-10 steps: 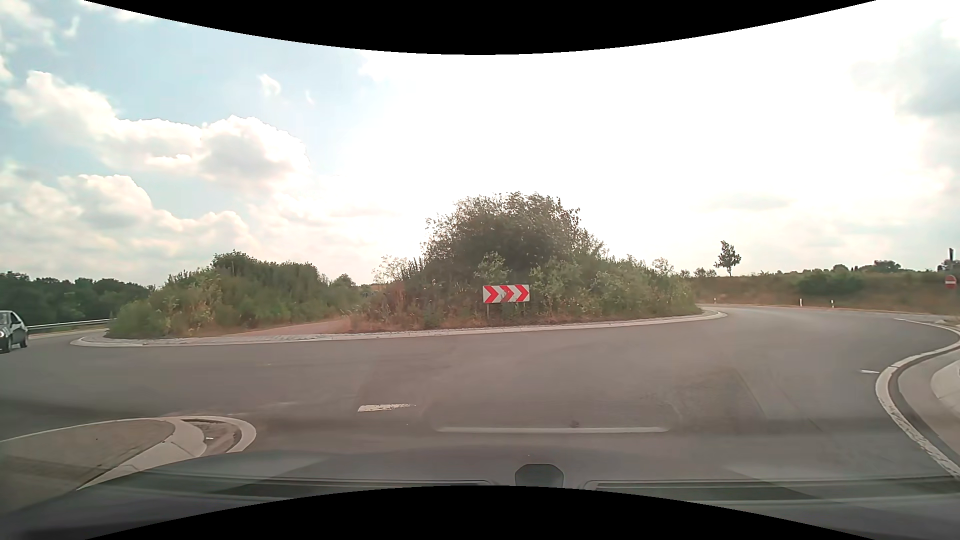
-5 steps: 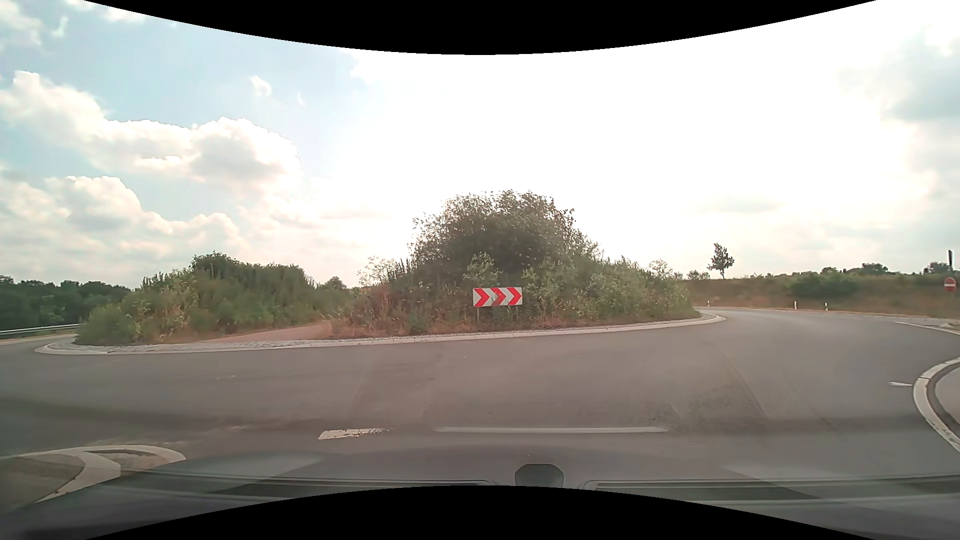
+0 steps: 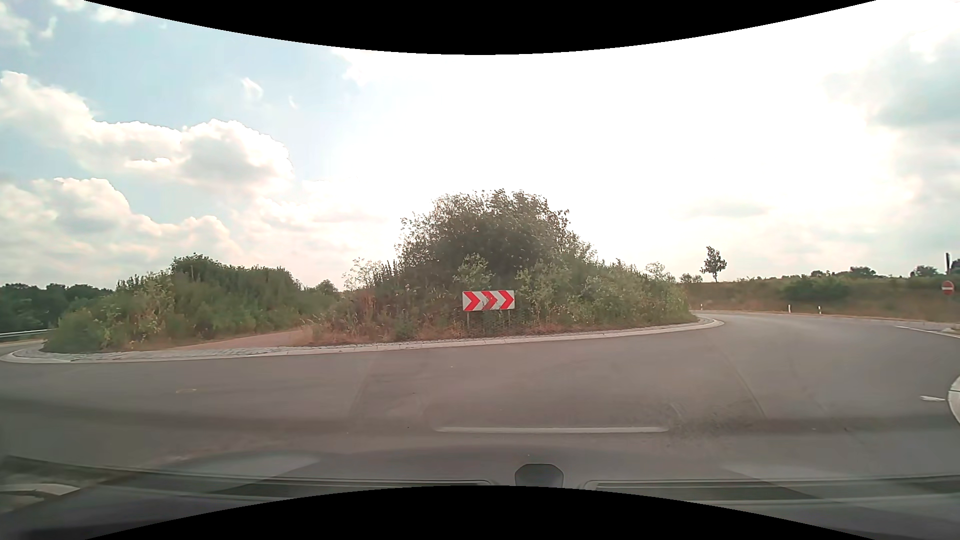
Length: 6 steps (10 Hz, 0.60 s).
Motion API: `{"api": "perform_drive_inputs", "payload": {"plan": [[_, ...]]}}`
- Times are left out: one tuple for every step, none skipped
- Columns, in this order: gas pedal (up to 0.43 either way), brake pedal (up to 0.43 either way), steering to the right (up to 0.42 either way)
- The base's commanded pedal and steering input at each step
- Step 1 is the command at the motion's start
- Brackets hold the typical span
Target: Follow the waypoints while adhering to traffic rules and regulations
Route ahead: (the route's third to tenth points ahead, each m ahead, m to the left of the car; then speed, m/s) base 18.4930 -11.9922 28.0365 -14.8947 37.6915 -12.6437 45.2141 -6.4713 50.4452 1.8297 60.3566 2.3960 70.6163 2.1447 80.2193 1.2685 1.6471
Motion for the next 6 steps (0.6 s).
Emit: {"api": "perform_drive_inputs", "payload": {"plan": [[0.65, 0.0, 0.134], [0.65, 0.0, 0.143], [0.642, 0.0, 0.151], [0.63, 0.0, 0.166], [0.559, 0.0, 0.179], [0.5, 0.0, 0.198]]}}
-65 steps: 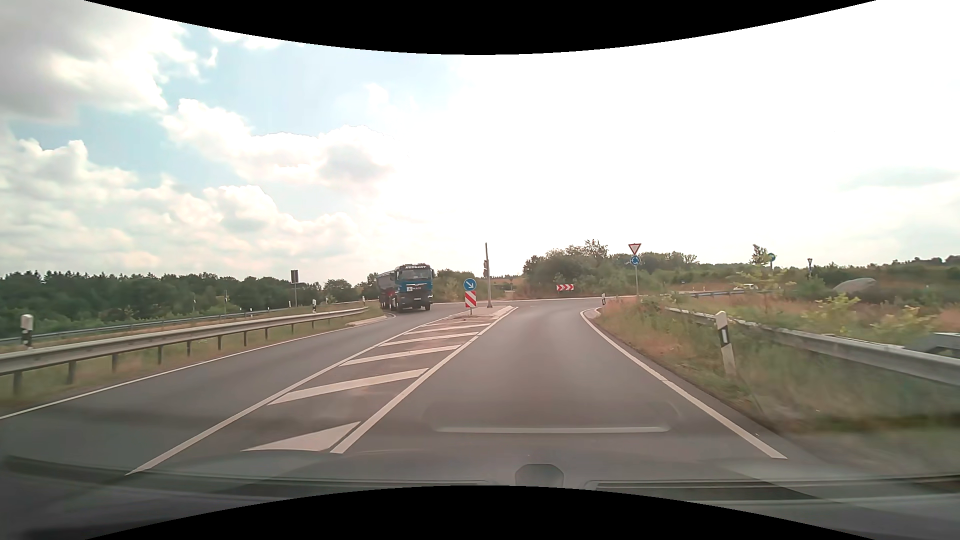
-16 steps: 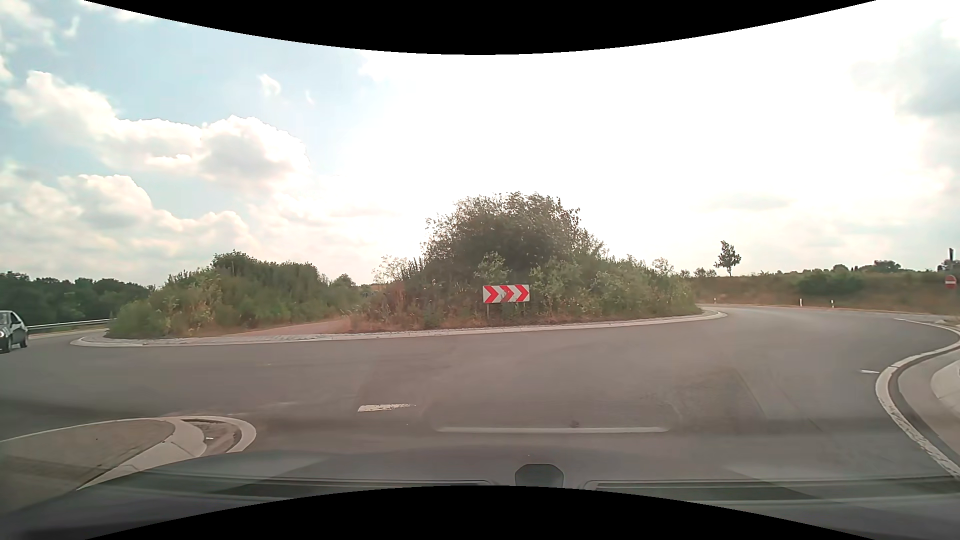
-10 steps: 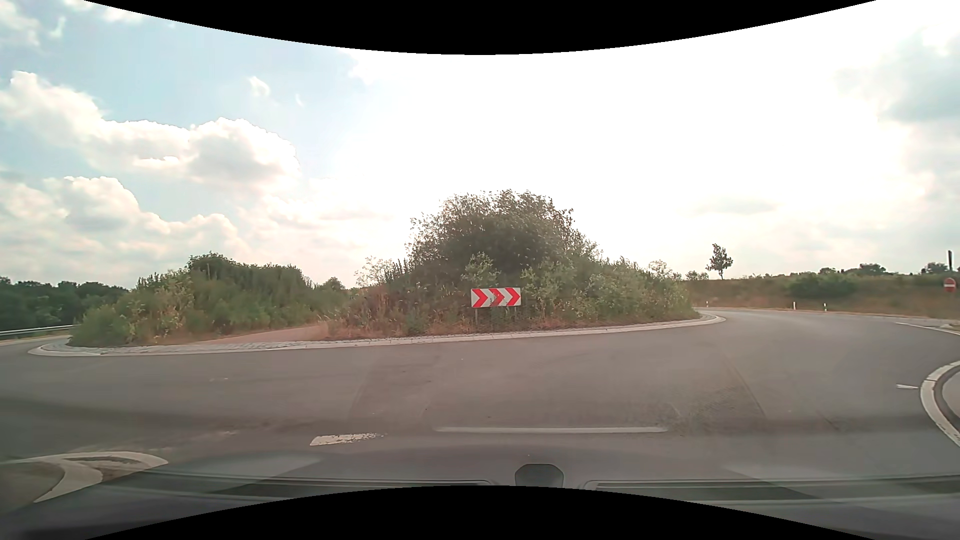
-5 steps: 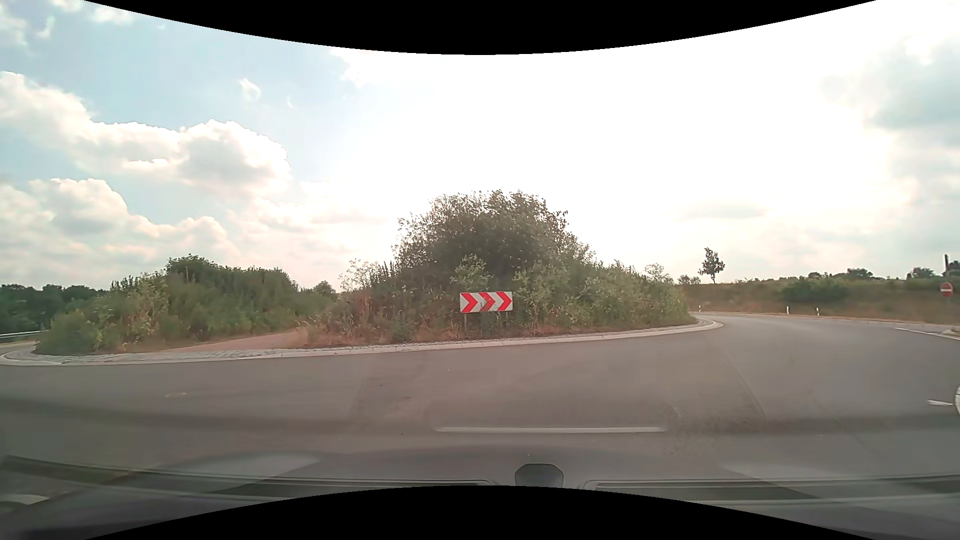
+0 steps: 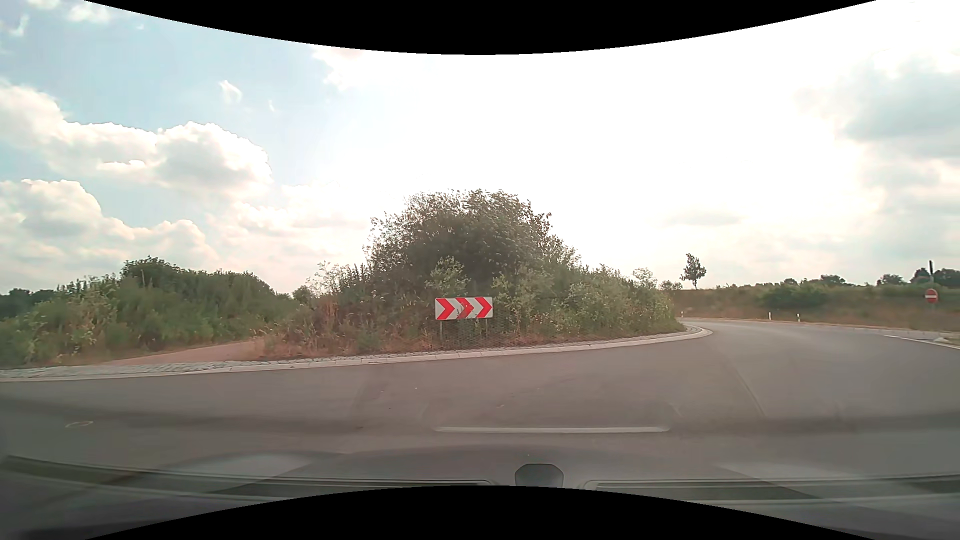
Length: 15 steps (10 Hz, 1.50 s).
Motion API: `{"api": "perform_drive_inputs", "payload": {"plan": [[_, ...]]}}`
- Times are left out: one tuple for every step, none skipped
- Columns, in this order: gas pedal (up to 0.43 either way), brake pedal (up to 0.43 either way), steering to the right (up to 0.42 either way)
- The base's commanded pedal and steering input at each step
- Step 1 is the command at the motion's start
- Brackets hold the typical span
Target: Follow the waypoints while adhering to traffic rules and regulations
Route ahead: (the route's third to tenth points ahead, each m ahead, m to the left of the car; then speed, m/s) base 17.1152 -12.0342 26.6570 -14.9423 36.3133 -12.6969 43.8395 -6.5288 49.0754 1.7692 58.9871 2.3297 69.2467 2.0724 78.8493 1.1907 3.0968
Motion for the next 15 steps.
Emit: {"api": "perform_drive_inputs", "payload": {"plan": [[0.5, 0.0, 0.217], [0.5, 0.0, 0.233], [0.5, 0.0, 0.253], [0.5, 0.0, 0.269], [0.449, 0.0, 0.288], [0.421, 0.0, 0.31], [0.409, 0.0, 0.328], [0.378, 0.0, 0.35], [0.37, 0.0, 0.362], [0.358, 0.0, 0.366], [0.339, 0.0, 0.364], [0.319, 0.0, 0.359], [0.311, 0.0, 0.349], [0.287, 0.0, 0.335], [0.287, 0.0, 0.316]]}}
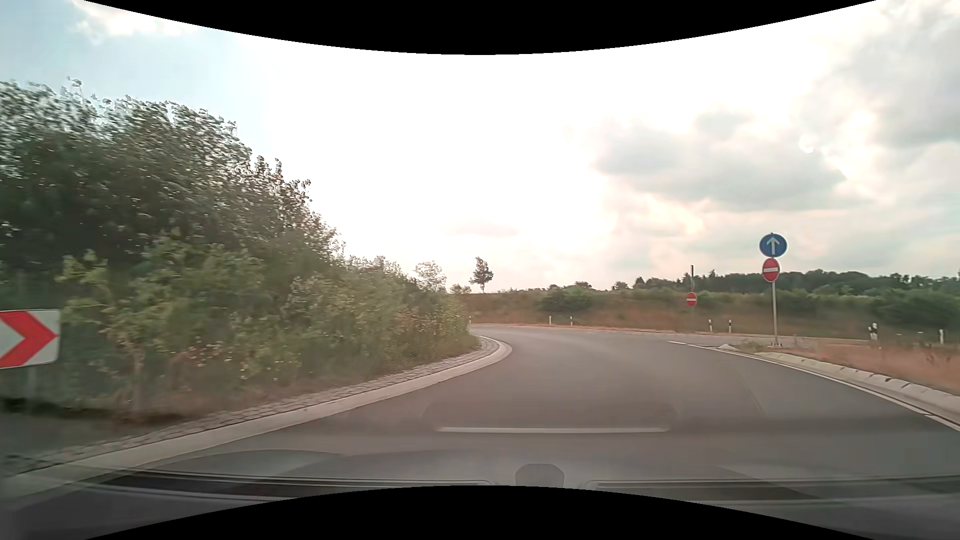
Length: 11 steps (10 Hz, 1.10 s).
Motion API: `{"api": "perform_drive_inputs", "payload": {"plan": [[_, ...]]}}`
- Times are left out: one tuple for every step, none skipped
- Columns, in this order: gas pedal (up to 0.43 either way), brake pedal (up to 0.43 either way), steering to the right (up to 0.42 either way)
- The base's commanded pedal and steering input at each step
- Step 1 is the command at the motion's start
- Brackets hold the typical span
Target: Follow the waypoints while adhering to traffic rules and regulations
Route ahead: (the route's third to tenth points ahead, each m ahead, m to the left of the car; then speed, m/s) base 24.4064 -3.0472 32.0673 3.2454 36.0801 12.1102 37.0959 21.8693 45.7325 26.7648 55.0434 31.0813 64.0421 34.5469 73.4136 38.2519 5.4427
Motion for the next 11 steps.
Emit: {"api": "perform_drive_inputs", "payload": {"plan": [[0.26, 0.0, 0.292], [0.24, 0.0, 0.275], [0.22, 0.0, 0.257], [0.189, 0.0, 0.236], [0.169, 0.0, 0.2], [0.15, 0.0, 0.159], [0.15, 0.0, 0.124], [0.138, 0.0, 0.094], [0.13, 0.0, 0.056], [0.118, 0.0, 0.024], [0.11, 0.0, -0.011]]}}
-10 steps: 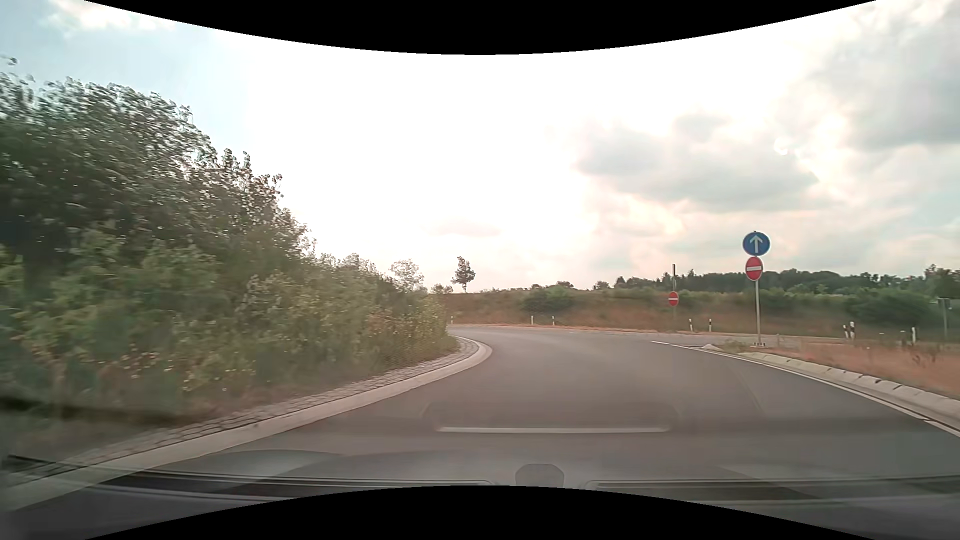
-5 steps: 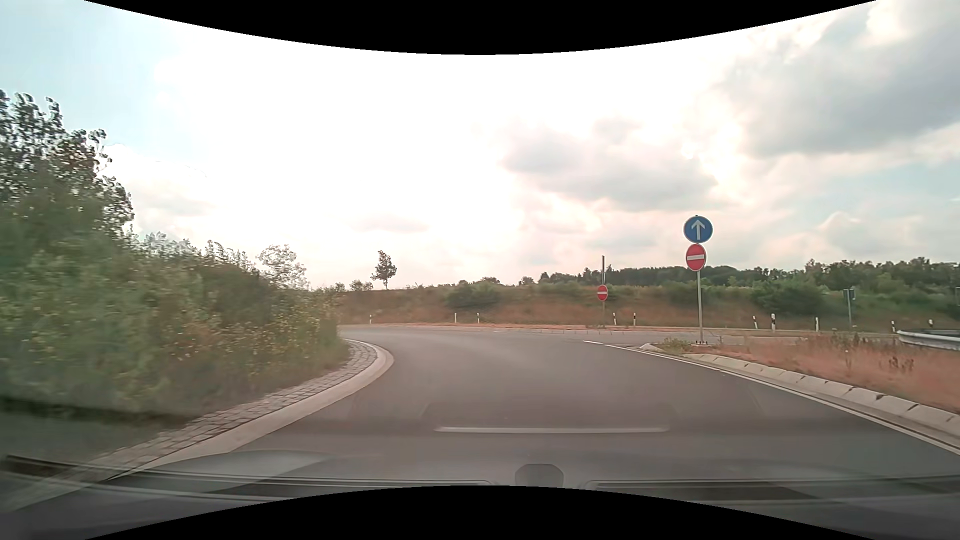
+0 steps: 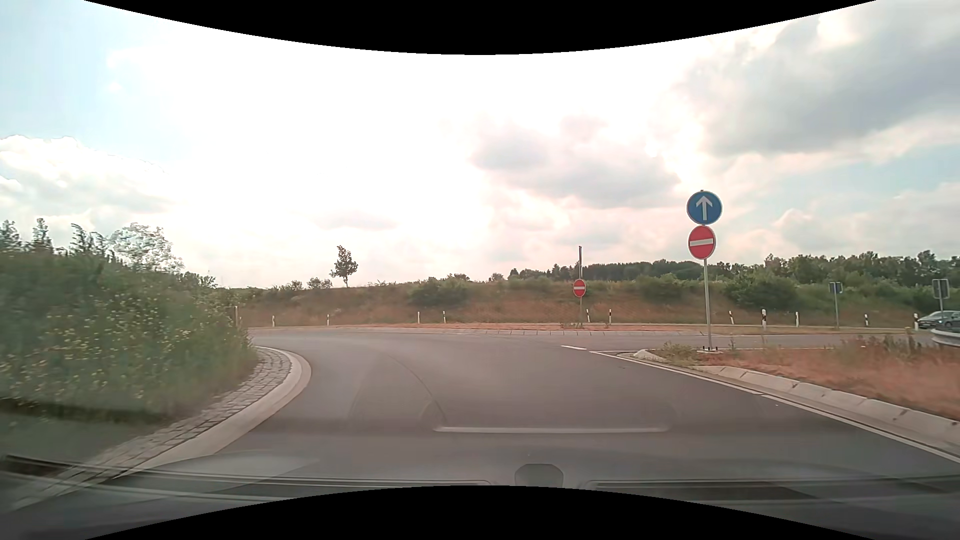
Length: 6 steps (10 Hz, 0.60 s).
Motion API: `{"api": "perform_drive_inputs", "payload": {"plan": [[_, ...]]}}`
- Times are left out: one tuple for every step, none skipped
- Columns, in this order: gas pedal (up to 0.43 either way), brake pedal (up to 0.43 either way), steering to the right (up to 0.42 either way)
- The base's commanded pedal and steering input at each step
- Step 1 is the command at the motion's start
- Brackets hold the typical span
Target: Follow the waypoints while adhering to traffic rules and regulations
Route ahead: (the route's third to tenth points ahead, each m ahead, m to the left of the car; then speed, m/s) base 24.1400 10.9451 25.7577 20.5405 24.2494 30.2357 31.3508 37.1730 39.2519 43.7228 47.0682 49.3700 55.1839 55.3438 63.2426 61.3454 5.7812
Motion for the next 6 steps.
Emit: {"api": "perform_drive_inputs", "payload": {"plan": [[0.11, 0.0, -0.045], [0.11, 0.0, -0.069], [0.11, 0.0, -0.091], [0.118, 0.0, -0.11], [0.118, 0.0, -0.119], [0.118, 0.0, -0.124]]}}
